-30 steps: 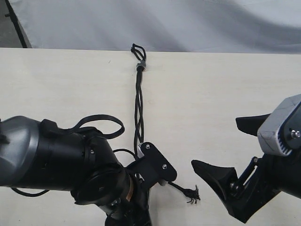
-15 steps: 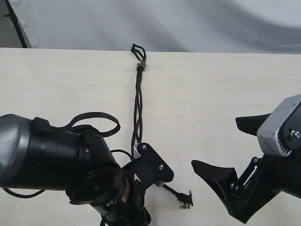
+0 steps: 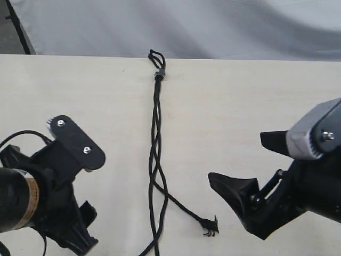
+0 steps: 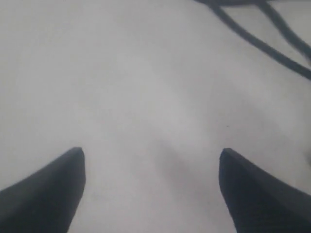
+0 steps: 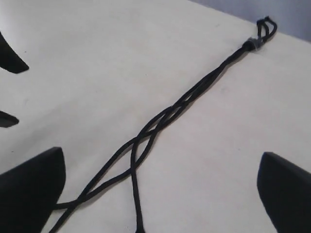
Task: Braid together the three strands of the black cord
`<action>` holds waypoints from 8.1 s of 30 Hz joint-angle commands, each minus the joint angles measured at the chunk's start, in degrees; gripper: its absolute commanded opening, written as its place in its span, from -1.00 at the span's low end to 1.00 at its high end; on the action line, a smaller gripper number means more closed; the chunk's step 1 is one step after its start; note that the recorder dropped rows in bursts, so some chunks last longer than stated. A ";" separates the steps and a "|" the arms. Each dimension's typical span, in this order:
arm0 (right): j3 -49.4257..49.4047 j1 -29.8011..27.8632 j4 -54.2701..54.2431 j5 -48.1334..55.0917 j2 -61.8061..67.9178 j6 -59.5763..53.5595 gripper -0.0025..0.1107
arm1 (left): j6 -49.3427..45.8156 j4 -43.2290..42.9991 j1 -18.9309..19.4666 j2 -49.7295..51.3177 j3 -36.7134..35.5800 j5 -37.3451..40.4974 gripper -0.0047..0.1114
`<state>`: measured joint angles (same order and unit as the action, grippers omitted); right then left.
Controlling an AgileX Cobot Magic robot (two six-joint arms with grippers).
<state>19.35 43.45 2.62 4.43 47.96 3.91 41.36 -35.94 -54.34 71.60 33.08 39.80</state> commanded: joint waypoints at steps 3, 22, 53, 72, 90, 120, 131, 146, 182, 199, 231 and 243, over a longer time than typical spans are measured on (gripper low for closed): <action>9.13 10.88 -1.53 3.75 20.78 -0.52 0.89 | 22.90 -13.58 4.15 -1.63 -7.17 -0.83 0.31; 21.19 18.69 7.00 12.76 40.20 -3.11 0.89 | 22.93 -13.73 11.35 -1.63 -9.33 -13.35 0.32; 18.85 0.57 8.22 22.45 25.81 -1.51 0.89 | 6.66 -11.77 3.82 15.51 -10.68 -44.54 0.32; 18.58 0.57 8.22 22.92 25.81 -1.51 0.89 | 7.47 -11.54 3.82 21.10 -8.61 -21.84 -0.92; 18.58 0.57 8.06 25.23 25.81 -1.34 0.89 | 11.75 -9.68 3.82 21.10 -8.61 -26.77 -0.91; 18.58 8.60 -6.88 17.90 26.50 -12.24 0.89 | 12.63 -10.38 5.13 -3.22 -8.61 -9.27 -0.18; 23.24 20.80 -16.18 16.23 42.92 -11.30 0.89 | 15.39 -12.71 19.20 -5.60 -9.89 -12.66 -0.92; 37.26 20.78 -14.67 24.99 58.17 -10.15 0.89 | 15.39 -12.71 19.19 -5.60 -11.31 -16.47 -0.92; 37.23 21.30 -11.10 25.90 60.92 -8.37 -0.71 | 15.34 -11.65 19.19 -5.60 -11.31 -15.43 -0.92; 41.52 20.75 17.19 34.79 54.42 -7.80 -0.96 | 15.20 -11.65 19.19 -5.60 -11.31 -15.54 -0.92; 41.18 17.61 5.21 37.56 59.17 -20.86 -0.96 | 13.74 -9.51 19.19 -5.60 -11.31 -17.18 -0.92; 41.18 17.32 4.73 37.03 59.17 -20.13 -0.96 | 1.87 -0.83 19.19 -5.60 -11.31 -18.45 -0.92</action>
<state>60.76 61.16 7.46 41.72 107.65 -16.37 43.64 -37.48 -35.35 66.33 22.14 21.57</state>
